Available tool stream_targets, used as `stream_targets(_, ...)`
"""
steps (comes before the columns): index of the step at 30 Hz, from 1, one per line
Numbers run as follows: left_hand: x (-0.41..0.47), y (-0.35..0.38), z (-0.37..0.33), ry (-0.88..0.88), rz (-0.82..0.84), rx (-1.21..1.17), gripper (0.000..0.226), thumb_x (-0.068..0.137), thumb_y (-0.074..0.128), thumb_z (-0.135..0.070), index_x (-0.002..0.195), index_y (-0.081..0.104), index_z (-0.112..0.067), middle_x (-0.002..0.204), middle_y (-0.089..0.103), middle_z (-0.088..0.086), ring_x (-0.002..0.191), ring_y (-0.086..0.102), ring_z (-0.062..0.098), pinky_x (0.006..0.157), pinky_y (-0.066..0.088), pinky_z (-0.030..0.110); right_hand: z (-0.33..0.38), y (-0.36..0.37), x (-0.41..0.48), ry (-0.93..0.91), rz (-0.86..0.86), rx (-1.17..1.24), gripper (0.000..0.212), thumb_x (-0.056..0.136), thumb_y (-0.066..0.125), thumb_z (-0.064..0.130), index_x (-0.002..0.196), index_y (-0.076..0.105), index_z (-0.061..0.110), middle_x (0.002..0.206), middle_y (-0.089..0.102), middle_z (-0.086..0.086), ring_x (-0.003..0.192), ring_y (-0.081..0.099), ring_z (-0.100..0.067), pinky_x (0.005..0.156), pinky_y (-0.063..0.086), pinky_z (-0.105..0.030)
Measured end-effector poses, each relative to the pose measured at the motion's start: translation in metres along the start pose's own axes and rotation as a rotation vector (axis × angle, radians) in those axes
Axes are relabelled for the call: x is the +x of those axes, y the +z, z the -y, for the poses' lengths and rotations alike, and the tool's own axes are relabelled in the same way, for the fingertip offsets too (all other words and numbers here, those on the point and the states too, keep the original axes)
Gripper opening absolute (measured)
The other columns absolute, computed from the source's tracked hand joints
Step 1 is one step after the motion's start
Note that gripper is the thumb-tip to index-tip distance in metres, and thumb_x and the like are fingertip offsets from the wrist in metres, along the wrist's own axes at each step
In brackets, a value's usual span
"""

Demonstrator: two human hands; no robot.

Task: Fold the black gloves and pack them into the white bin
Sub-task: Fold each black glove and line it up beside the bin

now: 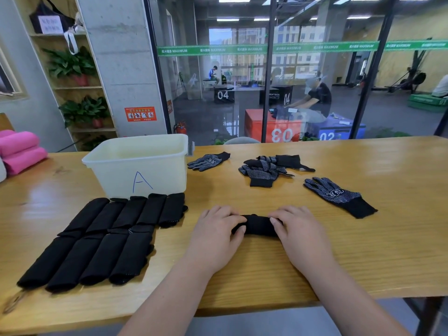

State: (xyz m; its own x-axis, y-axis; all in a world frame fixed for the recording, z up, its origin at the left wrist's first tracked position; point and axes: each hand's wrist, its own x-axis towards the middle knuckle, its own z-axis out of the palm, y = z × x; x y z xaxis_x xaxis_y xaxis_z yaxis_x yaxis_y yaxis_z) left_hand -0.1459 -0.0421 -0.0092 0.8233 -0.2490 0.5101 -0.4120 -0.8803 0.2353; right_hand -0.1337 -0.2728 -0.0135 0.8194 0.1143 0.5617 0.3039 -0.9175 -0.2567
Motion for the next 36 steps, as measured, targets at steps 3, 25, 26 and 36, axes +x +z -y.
stream_targets(3,-0.001,0.001,0.0,-0.005,0.029,0.002,0.035,0.106,0.051,-0.048,0.132,0.071,-0.038,0.122,0.061,-0.023,0.113,0.05,0.004,0.104,0.038,0.031,-0.001,0.0,0.001,0.023,0.051,0.025,0.02,0.105,0.058,0.038,0.116,0.075,0.04,0.109,0.07,0.023,0.099,0.052,-0.01,0.079,0.05,-0.029)
stream_targets(25,-0.003,-0.009,0.0,-0.116,0.136,-0.265,0.055,0.107,0.053,-0.044,0.16,0.04,-0.036,0.162,0.043,-0.015,0.156,0.022,0.002,0.129,0.02,0.033,0.012,-0.017,-0.001,-0.161,0.304,0.264,0.049,0.104,0.049,0.057,0.152,0.044,0.047,0.158,0.031,0.037,0.145,0.026,0.01,0.115,0.03,-0.02)
stream_targets(26,-0.003,-0.009,0.001,-0.126,0.129,-0.256,0.055,0.108,0.052,-0.044,0.16,0.04,-0.034,0.162,0.044,-0.015,0.156,0.023,0.003,0.129,0.02,0.033,0.013,-0.016,0.0,-0.207,0.393,0.224,0.057,0.106,0.042,0.059,0.161,0.03,0.046,0.166,0.015,0.037,0.153,0.013,0.007,0.123,0.022,-0.025)
stream_targets(36,-0.001,-0.005,0.001,-0.14,0.188,-0.183,0.056,0.109,0.046,-0.047,0.162,0.039,-0.033,0.164,0.043,-0.007,0.158,0.02,0.007,0.13,0.018,0.033,0.012,-0.006,0.005,-0.258,0.56,0.106,0.06,0.107,0.024,0.066,0.164,0.013,0.051,0.169,0.008,0.034,0.159,-0.003,0.0,0.13,0.015,-0.038)
